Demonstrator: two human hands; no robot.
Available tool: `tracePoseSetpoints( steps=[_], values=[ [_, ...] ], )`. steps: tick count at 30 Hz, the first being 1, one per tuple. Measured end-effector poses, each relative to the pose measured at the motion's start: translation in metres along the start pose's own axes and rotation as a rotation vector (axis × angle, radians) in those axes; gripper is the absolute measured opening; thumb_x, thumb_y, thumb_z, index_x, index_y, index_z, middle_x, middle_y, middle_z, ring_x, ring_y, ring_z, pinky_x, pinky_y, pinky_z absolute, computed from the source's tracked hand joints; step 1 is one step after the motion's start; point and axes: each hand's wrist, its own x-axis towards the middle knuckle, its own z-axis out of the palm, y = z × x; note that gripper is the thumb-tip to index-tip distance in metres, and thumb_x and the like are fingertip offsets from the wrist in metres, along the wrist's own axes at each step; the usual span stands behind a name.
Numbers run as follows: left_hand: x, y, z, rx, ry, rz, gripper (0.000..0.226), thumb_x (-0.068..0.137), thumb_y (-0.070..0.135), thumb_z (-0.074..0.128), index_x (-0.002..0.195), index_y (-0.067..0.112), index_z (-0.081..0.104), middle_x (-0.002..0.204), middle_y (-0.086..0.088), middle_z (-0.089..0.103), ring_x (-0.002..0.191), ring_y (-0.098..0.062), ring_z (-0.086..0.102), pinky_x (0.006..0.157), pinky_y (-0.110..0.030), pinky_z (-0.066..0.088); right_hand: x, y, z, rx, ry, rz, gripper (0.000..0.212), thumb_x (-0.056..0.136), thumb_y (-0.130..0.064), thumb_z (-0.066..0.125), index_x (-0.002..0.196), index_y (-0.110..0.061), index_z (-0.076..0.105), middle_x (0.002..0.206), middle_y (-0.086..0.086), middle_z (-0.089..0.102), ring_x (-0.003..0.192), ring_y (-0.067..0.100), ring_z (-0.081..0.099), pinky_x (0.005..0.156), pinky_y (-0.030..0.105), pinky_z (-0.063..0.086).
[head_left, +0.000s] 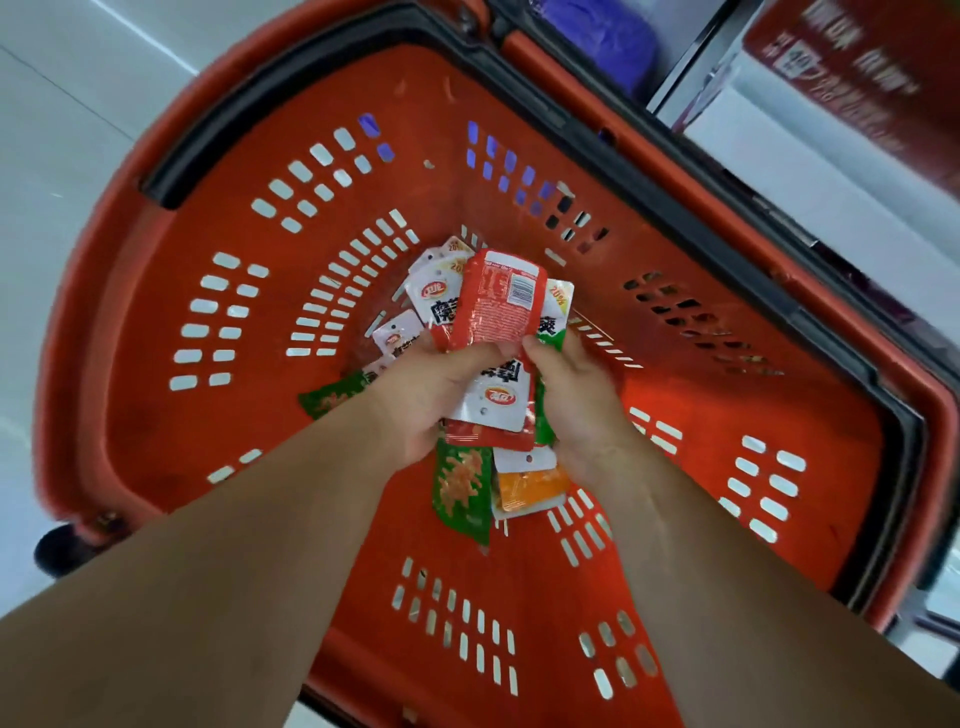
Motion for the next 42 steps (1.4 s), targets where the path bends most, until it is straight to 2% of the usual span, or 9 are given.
tracePoseSetpoints(
  steps=[2,5,10,16,20,22,26,31,42],
  values=[
    [-0.005,-0.005,0.006,-0.009,-0.006,0.012,0.034,0.092,0.014,0.076,0.126,0.016,0.068,0.114,-0.01,0.079,0.103,-0.032,0.076,0.092,-0.048,0.061,-0.006,0.001,0.007,-0.036,0.036,-0.004,0.035,0.092,-0.052,0.057,0.127,-0.048,0.062,0.118,-0.008,0.075,0.112,0.022,0.07,0.102,0.054,0.054],
    [-0.007,-0.012,0.005,0.017,-0.001,0.037,0.029,0.094,0.008,0.073,0.121,0.016,0.07,0.112,-0.011,0.079,0.101,-0.033,0.076,0.085,-0.046,0.062,-0.011,0.002,0.01,-0.094,0.04,-0.024,0.031,0.083,-0.053,0.052,0.109,-0.053,0.068,0.126,-0.006,0.069,0.117,0.022,0.066,0.104,0.054,0.052],
    [-0.012,-0.019,-0.002,0.087,0.009,0.071,0.031,0.09,0.001,0.074,0.118,0.014,0.072,0.106,-0.011,0.08,0.095,-0.033,0.078,0.077,-0.042,0.063,-0.018,0.005,0.007,-0.117,-0.085,-0.011,0.017,0.099,-0.059,0.056,0.115,-0.054,0.06,0.122,-0.017,0.071,0.115,0.009,0.067,0.102,0.042,0.055],
    [-0.055,-0.01,0.008,-0.015,0.001,0.132,0.045,0.085,0.0,0.078,0.127,0.011,0.068,0.116,-0.013,0.077,0.104,-0.034,0.076,0.085,-0.048,0.062,-0.052,-0.02,0.008,-0.032,-0.088,-0.048,0.016,0.1,-0.04,0.066,0.115,-0.042,0.07,0.117,-0.008,0.076,0.112,0.018,0.072,0.099,0.048,0.057],
    [-0.117,0.018,0.028,-0.136,-0.036,0.167,0.055,0.076,0.009,0.08,0.129,0.012,0.066,0.118,-0.014,0.076,0.104,-0.034,0.076,0.079,-0.041,0.063,-0.109,-0.067,0.011,0.005,0.059,-0.151,0.034,0.085,-0.028,0.084,0.113,-0.027,0.066,0.109,-0.004,0.077,0.098,0.017,0.076,0.088,0.047,0.062],
    [-0.154,0.033,0.042,-0.183,-0.026,0.198,0.052,0.077,0.009,0.079,0.127,0.013,0.067,0.118,-0.014,0.076,0.104,-0.035,0.076,0.078,-0.042,0.063,-0.143,-0.093,0.014,-0.065,0.114,-0.207,0.029,0.082,-0.027,0.088,0.102,-0.022,0.069,0.102,-0.003,0.078,0.092,0.017,0.077,0.086,0.048,0.062],
    [-0.234,0.07,0.069,-0.266,0.027,0.244,0.043,0.089,0.017,0.073,0.131,0.014,0.066,0.123,-0.013,0.075,0.111,-0.035,0.073,0.091,-0.049,0.06,-0.218,-0.147,0.014,-0.089,0.056,-0.284,0.013,0.087,-0.017,0.082,0.098,-0.019,0.075,0.098,-0.001,0.079,0.092,0.018,0.076,0.086,0.042,0.06],
    [-0.343,0.114,0.105,-0.311,0.04,0.267,0.03,0.096,0.016,0.067,0.126,0.017,0.069,0.122,-0.01,0.076,0.112,-0.033,0.073,0.097,-0.049,0.057,-0.317,-0.207,0.012,-0.087,-0.045,-0.343,0.024,0.09,-0.017,0.079,0.114,-0.018,0.076,0.107,0.001,0.079,0.102,0.022,0.074,0.09,0.039,0.06],
    [-0.541,0.172,0.191,-0.293,-0.028,0.457,0.042,0.084,0.011,0.072,0.126,0.011,0.069,0.12,-0.015,0.076,0.107,-0.036,0.075,0.087,-0.048,0.063,-0.519,-0.317,-0.03,-0.065,-0.086,-0.509,0.022,0.094,-0.011,0.074,0.116,-0.014,0.07,0.108,0.0,0.078,0.098,0.015,0.075,0.079,0.025,0.058]
  ],
)
